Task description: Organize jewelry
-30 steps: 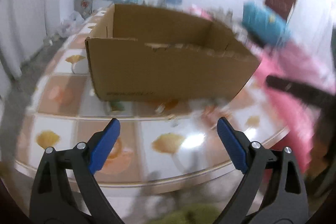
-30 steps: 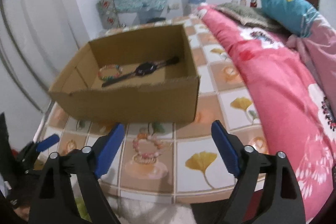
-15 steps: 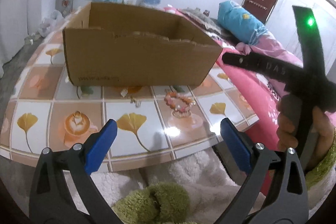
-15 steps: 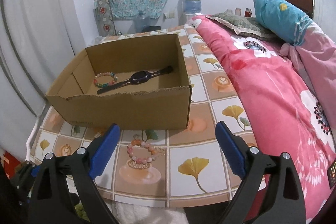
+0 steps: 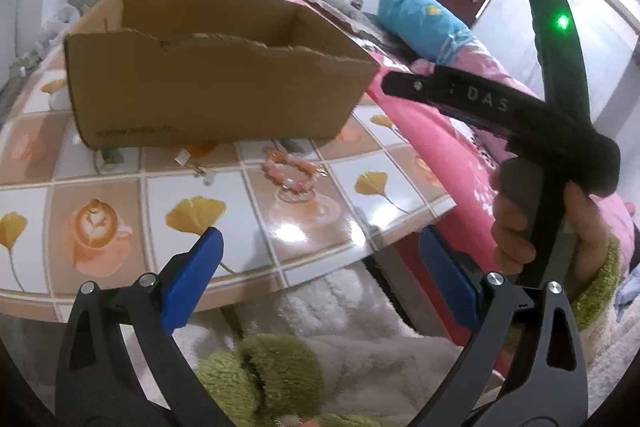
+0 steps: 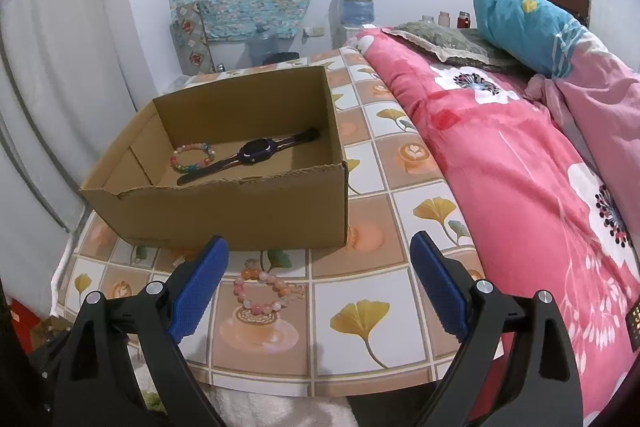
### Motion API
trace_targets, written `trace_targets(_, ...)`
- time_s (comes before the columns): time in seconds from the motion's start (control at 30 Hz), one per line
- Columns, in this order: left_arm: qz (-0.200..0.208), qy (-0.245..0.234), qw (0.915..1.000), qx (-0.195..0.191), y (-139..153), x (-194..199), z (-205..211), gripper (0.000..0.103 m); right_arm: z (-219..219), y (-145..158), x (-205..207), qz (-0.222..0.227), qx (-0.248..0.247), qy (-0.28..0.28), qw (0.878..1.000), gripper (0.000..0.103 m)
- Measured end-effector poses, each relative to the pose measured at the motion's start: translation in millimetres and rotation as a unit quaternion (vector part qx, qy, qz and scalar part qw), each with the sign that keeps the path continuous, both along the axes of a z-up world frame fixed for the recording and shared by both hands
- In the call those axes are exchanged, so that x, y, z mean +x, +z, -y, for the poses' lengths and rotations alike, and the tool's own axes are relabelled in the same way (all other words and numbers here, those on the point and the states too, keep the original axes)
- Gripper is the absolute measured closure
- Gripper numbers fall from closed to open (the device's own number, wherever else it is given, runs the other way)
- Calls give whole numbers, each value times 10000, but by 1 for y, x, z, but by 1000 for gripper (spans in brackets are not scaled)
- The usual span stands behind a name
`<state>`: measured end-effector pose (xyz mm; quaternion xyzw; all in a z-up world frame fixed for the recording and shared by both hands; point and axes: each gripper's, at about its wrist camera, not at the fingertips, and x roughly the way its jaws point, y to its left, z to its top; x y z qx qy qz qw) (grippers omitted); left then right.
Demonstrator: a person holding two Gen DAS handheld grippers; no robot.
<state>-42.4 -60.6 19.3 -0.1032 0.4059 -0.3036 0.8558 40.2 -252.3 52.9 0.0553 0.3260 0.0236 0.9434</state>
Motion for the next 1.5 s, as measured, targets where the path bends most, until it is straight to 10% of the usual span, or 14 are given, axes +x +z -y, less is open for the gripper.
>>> trace_targets(0.43, -7, -317, 9979, -564, 3, -5, -2, 8, 1, 0, 1, -13, -4, 8, 10000, 13)
trace_targets(1.5, 42, 410, 9979, -497, 2, 12, -31, 8, -6, 17, -20, 681, -674, -246, 9951, 7)
